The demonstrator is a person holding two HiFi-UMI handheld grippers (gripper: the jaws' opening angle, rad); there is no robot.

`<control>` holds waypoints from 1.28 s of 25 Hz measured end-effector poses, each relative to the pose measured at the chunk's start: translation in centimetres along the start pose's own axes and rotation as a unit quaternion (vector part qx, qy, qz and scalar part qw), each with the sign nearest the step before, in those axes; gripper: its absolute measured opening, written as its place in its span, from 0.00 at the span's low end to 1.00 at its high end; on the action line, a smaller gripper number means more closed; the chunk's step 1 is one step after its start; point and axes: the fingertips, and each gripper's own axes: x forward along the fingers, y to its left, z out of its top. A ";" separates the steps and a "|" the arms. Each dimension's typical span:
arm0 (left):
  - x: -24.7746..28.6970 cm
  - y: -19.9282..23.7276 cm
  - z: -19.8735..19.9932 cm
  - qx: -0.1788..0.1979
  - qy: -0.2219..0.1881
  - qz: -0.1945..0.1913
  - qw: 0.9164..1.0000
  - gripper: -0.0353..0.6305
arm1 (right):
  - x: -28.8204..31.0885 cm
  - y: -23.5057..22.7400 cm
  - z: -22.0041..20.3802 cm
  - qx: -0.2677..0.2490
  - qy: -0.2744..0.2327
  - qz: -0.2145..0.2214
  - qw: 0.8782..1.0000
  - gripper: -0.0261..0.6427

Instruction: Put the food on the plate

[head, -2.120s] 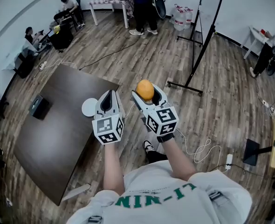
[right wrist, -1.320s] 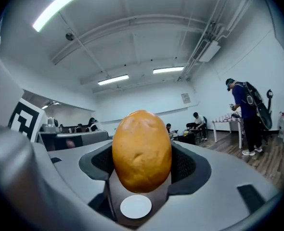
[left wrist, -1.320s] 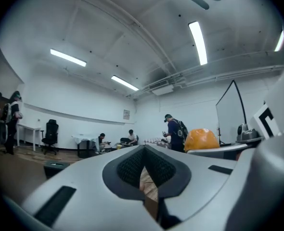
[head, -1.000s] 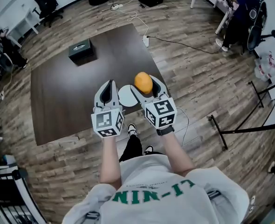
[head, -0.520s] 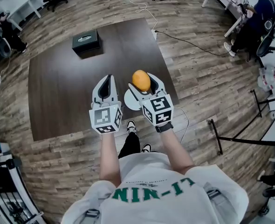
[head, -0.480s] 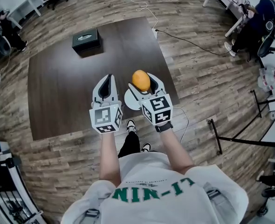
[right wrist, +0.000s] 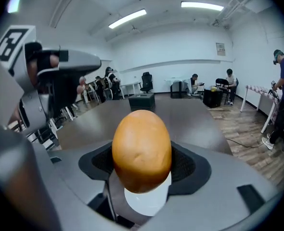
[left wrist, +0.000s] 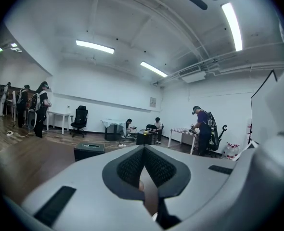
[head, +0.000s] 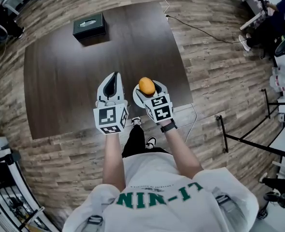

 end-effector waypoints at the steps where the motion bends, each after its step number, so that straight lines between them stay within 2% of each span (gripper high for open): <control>1: 0.2 0.2 -0.4 -0.001 0.004 -0.002 1.000 0.07 | 0.7 -0.1 -1.2 0.000 0.014 -0.005 1.000 0.52; 6: 1.4 1.1 -2.3 -0.001 0.023 -0.007 1.000 0.07 | 3.8 -0.5 -6.2 0.002 0.077 -0.017 0.997 0.52; 15: 2.8 1.9 -5.8 -0.012 0.052 -0.012 0.999 0.07 | 7.7 -1.9 -12.0 0.005 0.144 -0.022 0.989 0.52; 22: 3.4 2.2 -7.6 -0.016 0.066 -0.011 0.998 0.07 | 8.8 -1.9 -14.4 0.000 0.189 -0.022 0.982 0.52; 27: 3.1 1.8 -8.3 -0.016 0.073 -0.009 0.997 0.07 | 9.0 -1.9 -14.8 0.000 0.192 -0.018 0.981 0.53; 30: 2.9 1.6 -8.6 -0.013 0.077 -0.006 0.997 0.07 | 9.2 -1.8 -15.1 0.002 0.193 -0.013 0.981 0.65; 32: 2.7 1.6 -8.7 -0.010 0.080 -0.004 0.997 0.07 | 9.0 -1.7 -15.2 0.009 0.194 -0.012 0.981 0.70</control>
